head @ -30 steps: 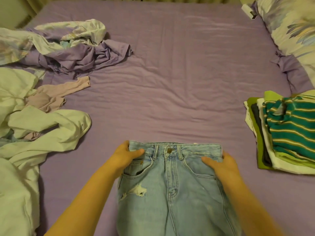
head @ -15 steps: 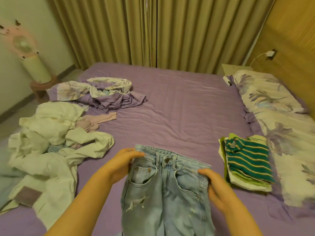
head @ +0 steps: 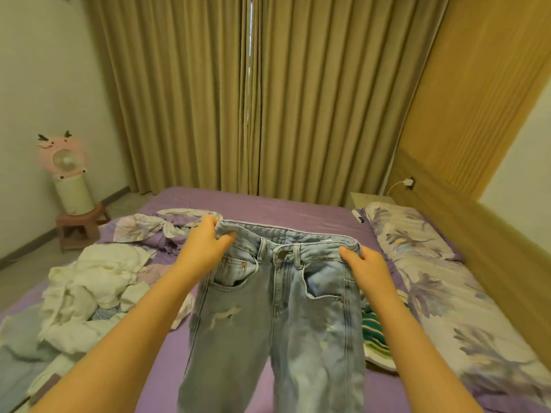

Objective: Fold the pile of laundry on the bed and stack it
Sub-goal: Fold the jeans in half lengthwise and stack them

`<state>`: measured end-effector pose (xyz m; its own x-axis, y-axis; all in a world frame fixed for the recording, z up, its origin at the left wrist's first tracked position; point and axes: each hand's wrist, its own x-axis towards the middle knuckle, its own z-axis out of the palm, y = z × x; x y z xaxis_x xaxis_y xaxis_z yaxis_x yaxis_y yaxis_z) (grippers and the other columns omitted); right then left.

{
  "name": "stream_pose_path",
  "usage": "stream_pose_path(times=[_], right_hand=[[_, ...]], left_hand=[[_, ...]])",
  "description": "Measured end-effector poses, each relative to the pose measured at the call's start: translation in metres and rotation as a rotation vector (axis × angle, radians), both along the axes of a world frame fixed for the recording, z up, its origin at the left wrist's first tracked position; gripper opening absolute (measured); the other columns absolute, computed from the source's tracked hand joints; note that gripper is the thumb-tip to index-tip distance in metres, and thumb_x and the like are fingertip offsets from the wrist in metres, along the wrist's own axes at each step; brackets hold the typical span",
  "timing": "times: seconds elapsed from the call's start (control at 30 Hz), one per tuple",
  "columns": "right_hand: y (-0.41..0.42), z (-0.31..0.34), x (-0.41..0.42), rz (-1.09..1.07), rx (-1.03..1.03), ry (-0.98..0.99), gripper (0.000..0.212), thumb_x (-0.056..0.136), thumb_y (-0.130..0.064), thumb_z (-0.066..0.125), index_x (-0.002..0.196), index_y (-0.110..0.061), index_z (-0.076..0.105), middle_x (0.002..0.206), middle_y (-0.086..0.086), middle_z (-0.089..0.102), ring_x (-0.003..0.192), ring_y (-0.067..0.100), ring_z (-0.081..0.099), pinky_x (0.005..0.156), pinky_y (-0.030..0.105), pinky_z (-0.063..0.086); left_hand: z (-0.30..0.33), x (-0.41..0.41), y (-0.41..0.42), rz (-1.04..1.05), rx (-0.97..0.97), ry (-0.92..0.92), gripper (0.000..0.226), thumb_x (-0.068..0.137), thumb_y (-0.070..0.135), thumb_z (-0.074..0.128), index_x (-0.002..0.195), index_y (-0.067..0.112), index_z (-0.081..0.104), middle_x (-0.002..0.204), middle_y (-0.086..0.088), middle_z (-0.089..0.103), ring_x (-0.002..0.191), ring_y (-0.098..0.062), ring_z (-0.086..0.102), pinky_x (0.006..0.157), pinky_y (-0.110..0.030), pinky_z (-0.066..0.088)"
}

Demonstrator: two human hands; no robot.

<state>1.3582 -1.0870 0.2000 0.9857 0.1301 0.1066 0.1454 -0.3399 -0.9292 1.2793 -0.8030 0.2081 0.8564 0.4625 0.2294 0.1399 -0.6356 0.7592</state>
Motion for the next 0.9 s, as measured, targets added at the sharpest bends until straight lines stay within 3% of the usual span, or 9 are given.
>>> stream_pose_path(times=[0.17, 0.27, 0.37, 0.5, 0.57, 0.63, 0.73, 0.8, 0.9], right_hand=[[0.008, 0.028, -0.021, -0.025, -0.040, 0.006, 0.043, 0.092, -0.029, 0.056, 0.085, 0.013, 0.053, 0.078, 0.033, 0.051, 0.067, 0.034, 0.049, 0.064, 0.039, 0.044], [0.018, 0.030, -0.037, -0.051, 0.091, 0.136, 0.021, 0.091, -0.024, 0.056, 0.081, -0.005, 0.055, 0.069, 0.015, 0.057, 0.068, 0.025, 0.053, 0.058, 0.030, 0.051], [0.034, 0.022, -0.063, -0.089, 0.197, 0.228, 0.026, 0.095, -0.025, 0.054, 0.076, -0.007, 0.051, 0.068, 0.010, 0.055, 0.064, 0.022, 0.054, 0.055, 0.029, 0.051], [0.068, -0.003, -0.109, -0.048, 0.192, 0.243, 0.030, 0.098, -0.029, 0.049, 0.088, -0.002, 0.058, 0.081, 0.022, 0.057, 0.072, 0.030, 0.055, 0.074, 0.050, 0.054], [0.086, -0.018, -0.131, -0.013, 0.164, 0.217, 0.025, 0.098, -0.028, 0.050, 0.098, -0.005, 0.059, 0.091, 0.021, 0.063, 0.080, 0.034, 0.060, 0.079, 0.055, 0.053], [0.096, -0.032, -0.146, 0.020, 0.117, 0.160, 0.015, 0.095, -0.025, 0.053, 0.102, -0.013, 0.059, 0.095, 0.015, 0.065, 0.088, 0.033, 0.063, 0.079, 0.055, 0.052], [0.095, -0.040, -0.156, 0.011, 0.174, 0.133, 0.034, 0.089, -0.022, 0.064, 0.120, -0.016, 0.053, 0.101, 0.002, 0.066, 0.093, 0.022, 0.065, 0.082, 0.049, 0.054], [0.094, -0.042, -0.158, 0.005, 0.193, 0.105, 0.049, 0.085, -0.021, 0.070, 0.128, -0.016, 0.045, 0.108, 0.000, 0.064, 0.098, 0.019, 0.064, 0.084, 0.045, 0.054], [0.100, -0.044, -0.162, 0.084, 0.158, 0.033, 0.047, 0.085, -0.014, 0.069, 0.124, -0.025, 0.044, 0.104, -0.010, 0.061, 0.095, 0.007, 0.062, 0.081, 0.031, 0.055]], left_hand=[[0.031, -0.013, -0.012, -0.002, 0.044, 0.022, 0.027, 0.094, 0.026, 0.054, 0.083, 0.012, 0.034, 0.066, -0.005, 0.037, 0.056, -0.018, 0.032, 0.049, -0.033, 0.022], [0.030, -0.024, -0.021, -0.024, -0.133, 0.008, 0.039, 0.089, 0.018, 0.058, 0.068, 0.015, 0.025, 0.063, -0.001, 0.026, 0.054, -0.016, 0.022, 0.050, -0.032, 0.017], [0.015, -0.041, -0.032, -0.015, -0.390, 0.018, 0.042, 0.089, 0.023, 0.061, 0.071, 0.018, 0.023, 0.068, -0.001, 0.020, 0.058, -0.017, 0.022, 0.054, -0.031, 0.018], [-0.018, -0.067, -0.057, -0.102, -0.624, 0.020, 0.038, 0.088, 0.028, 0.067, 0.077, 0.016, 0.032, 0.078, -0.009, 0.036, 0.067, -0.021, 0.036, 0.061, -0.040, 0.033], [-0.036, -0.081, -0.074, -0.170, -0.646, 0.000, 0.028, 0.089, 0.028, 0.067, 0.082, 0.017, 0.041, 0.083, -0.007, 0.048, 0.071, -0.018, 0.050, 0.060, -0.034, 0.045], [-0.049, -0.092, -0.084, -0.207, -0.615, -0.040, 0.021, 0.091, 0.030, 0.064, 0.088, 0.018, 0.047, 0.085, -0.004, 0.057, 0.069, -0.007, 0.060, 0.057, -0.021, 0.048], [-0.058, -0.100, -0.082, -0.175, -0.614, -0.093, 0.018, 0.093, 0.031, 0.060, 0.094, 0.018, 0.048, 0.093, -0.011, 0.062, 0.080, -0.015, 0.064, 0.067, -0.030, 0.054], [-0.057, -0.101, -0.078, -0.151, -0.608, -0.120, 0.017, 0.094, 0.031, 0.058, 0.094, 0.017, 0.048, 0.088, -0.009, 0.059, 0.074, -0.010, 0.059, 0.065, -0.027, 0.052], [-0.053, -0.103, -0.078, -0.171, -0.638, -0.175, 0.015, 0.095, 0.027, 0.058, 0.097, 0.014, 0.050, 0.087, -0.007, 0.063, 0.074, -0.008, 0.062, 0.066, -0.027, 0.054]])
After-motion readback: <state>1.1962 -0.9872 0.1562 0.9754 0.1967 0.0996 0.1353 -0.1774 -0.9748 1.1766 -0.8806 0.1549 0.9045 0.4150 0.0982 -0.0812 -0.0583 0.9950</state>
